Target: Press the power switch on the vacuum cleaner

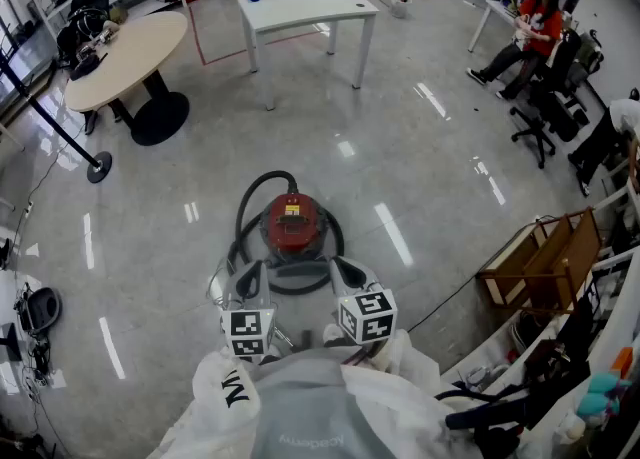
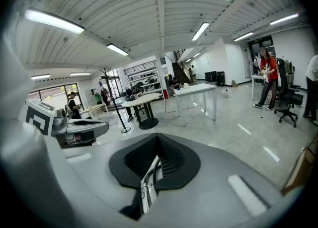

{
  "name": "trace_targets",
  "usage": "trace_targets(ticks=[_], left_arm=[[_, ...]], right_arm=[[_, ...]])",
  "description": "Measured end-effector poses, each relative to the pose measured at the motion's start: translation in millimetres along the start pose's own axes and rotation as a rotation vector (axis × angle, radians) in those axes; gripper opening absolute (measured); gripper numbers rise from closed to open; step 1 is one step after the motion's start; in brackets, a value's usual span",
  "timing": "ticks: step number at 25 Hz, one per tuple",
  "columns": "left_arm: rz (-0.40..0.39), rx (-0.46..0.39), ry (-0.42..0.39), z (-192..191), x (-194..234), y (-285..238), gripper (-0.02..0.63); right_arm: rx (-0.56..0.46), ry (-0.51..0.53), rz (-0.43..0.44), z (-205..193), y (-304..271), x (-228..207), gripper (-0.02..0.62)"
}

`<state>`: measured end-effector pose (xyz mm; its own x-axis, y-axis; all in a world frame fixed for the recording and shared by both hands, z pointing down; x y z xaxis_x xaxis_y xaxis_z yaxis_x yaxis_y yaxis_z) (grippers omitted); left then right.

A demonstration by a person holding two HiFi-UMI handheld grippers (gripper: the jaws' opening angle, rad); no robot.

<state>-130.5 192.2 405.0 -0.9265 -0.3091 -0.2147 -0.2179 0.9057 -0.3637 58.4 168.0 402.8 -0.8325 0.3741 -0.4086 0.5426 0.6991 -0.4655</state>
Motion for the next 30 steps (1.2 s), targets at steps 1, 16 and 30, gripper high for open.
trace_targets(ticks=[1,16,30], left_arm=[[0.001,0.003,0.000,-0.9,0.0,0.2,0.000],[0.014,0.031,-0.004,0.6,-12.2,-2.9,0.000],[0.060,0.046,-0.010,10.7,-46.9,-12.6,0.000]], right_arm=[[0.001,-0.001,0.000,-0.5,0.2,0.2,-0.002],[-0.001,-0.024,0.026,-1.0,7.4,-10.5,0.000],[0.016,-0.016,0.077,6.8,15.9,-44.5,0.000]])
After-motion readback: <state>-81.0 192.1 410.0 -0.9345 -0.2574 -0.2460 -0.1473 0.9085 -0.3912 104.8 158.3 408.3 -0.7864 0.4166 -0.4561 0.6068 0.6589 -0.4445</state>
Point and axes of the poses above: the fingertips, and each gripper's own axes: y backward along the fingers, x to its left, z out of its top, the point moved 5 cm from there along y, backward along the fingers, and after that the axes turned 12 degrees about -y, right-handed, at the moved point
